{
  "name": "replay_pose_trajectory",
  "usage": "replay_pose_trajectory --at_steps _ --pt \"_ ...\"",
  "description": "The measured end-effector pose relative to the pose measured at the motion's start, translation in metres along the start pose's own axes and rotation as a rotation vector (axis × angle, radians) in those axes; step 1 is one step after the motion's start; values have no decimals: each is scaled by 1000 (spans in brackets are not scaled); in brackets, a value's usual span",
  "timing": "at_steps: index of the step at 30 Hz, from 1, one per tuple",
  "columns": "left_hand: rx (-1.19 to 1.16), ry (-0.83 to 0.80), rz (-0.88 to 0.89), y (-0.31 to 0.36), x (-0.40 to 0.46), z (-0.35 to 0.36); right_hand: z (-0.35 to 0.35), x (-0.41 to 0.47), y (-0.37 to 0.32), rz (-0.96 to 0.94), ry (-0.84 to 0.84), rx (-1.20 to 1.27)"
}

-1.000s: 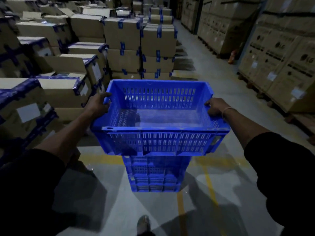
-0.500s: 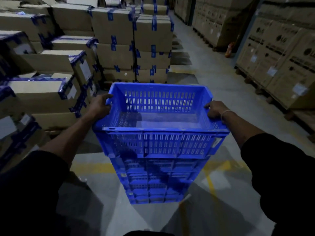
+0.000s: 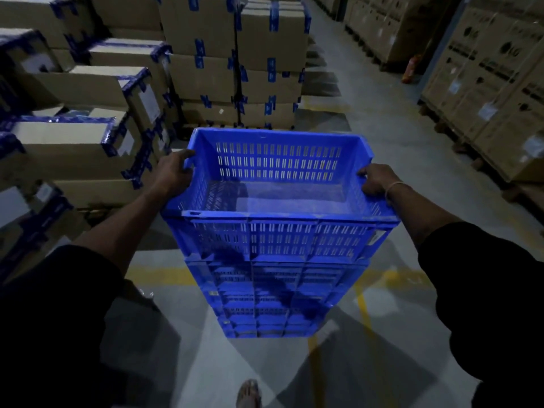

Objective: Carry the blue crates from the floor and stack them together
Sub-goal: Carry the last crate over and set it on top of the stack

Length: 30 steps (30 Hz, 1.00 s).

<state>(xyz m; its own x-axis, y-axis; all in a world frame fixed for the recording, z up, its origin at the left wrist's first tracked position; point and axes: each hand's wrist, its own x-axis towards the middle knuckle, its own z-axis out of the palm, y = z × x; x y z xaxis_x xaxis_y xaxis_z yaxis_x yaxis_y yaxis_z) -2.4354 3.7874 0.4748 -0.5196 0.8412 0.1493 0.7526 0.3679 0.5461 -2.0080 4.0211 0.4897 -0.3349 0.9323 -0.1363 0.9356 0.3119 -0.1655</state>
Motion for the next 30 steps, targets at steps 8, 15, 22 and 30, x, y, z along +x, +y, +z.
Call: replay_pose_trajectory --at_steps 8,15,22,30 --pt "301 -193 94 3 -8 4 3 -18 -1 12 45 -50" --pt "382 -306 54 11 -36 2 10 -46 4 5 102 -49" --pt "231 -202 35 7 -44 4 19 -49 3 77 234 -91" --pt "393 -233 60 7 -35 6 15 -49 1 100 190 49"
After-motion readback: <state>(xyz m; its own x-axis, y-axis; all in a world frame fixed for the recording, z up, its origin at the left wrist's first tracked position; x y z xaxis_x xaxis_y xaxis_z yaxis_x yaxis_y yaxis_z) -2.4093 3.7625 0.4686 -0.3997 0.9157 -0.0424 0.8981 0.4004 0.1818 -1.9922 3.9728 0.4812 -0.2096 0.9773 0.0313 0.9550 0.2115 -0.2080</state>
